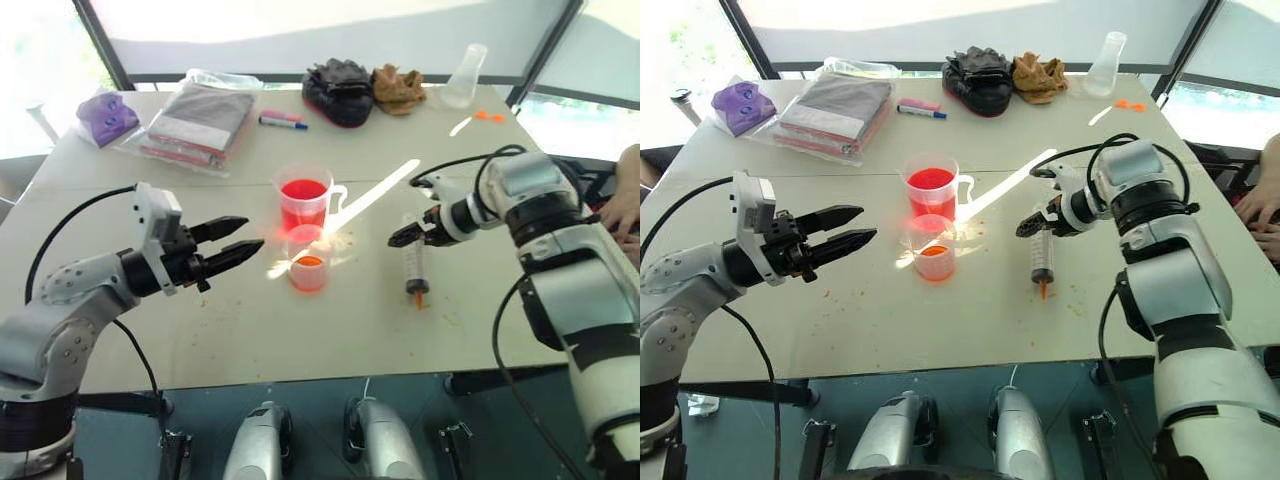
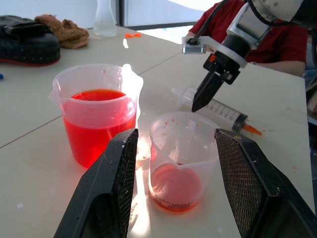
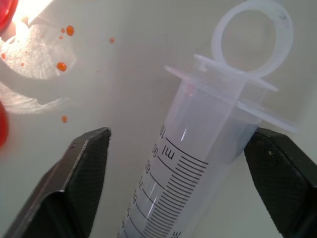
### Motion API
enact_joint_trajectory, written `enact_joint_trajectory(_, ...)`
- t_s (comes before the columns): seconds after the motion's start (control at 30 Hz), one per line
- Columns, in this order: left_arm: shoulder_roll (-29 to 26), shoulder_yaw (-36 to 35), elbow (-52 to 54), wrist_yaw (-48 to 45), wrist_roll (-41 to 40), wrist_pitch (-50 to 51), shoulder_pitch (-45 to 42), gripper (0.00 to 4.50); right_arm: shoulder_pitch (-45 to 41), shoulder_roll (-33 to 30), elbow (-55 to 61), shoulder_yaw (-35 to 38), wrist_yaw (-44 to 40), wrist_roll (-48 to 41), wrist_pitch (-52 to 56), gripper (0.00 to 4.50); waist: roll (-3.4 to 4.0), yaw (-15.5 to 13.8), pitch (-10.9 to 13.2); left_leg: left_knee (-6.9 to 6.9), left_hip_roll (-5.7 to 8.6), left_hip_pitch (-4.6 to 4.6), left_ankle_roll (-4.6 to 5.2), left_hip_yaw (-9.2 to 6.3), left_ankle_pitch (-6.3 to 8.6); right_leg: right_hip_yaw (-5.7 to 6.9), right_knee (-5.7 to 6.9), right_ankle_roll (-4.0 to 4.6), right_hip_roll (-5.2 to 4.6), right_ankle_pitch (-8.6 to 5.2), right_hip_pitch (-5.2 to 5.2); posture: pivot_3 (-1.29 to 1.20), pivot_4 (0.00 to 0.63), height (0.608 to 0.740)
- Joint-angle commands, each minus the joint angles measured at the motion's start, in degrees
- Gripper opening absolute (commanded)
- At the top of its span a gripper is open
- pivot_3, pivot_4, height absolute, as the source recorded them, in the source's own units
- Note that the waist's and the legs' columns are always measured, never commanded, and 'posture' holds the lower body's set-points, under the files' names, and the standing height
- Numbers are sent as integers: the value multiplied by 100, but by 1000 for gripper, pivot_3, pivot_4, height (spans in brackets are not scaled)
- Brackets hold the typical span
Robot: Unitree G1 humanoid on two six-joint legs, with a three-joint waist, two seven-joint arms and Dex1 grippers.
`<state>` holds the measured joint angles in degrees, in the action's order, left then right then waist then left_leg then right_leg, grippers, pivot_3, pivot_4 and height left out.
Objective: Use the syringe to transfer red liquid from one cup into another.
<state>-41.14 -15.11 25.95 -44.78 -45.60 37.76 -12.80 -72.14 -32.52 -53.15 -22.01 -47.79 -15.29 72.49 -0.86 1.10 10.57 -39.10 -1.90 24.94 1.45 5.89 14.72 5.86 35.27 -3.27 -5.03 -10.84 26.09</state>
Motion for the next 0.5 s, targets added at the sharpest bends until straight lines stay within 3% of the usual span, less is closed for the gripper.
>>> enact_joint_trajectory(0.03,37,-176,214,108,78,-236,135,2565,78,186,-479,-44,-12,377,-226,2521,0,2,0,0,0,-14,-1,-1,0,0,-3,4,0,-1,-15,0,150,740)
enact_joint_trajectory(0.07,59,-182,236,149,111,-279,199,2565,88,222,-524,-38,-52,435,-211,2013,0,5,0,1,0,-38,-2,1,1,-2,-6,8,-1,-2,-36,0,150,740)
enact_joint_trajectory(0.13,105,-213,297,244,61,-294,259,2565,134,249,-556,-87,-170,537,-171,1543,-5,-1,-3,6,-2,-73,-5,-4,4,-2,-10,25,-1,-13,-69,0,150,740)
enact_joint_trajectory(0.3,107,-249,336,361,31,-313,304,2565,168,299,-517,161,-277,594,-40,1534,-18,-22,-16,5,-1,-73,-19,-7,12,-4,-10,27,-7,-13,-68,0,150,740)
enact_joint_trajectory(0.5,-169,-638,-127,277,-141,-226,22,2565,-729,128,-221,1554,-160,158,-659,1531,18,-2,9,6,-1,-44,-12,-1,3,-6,-8,35,-6,-5,-35,0,150,740)
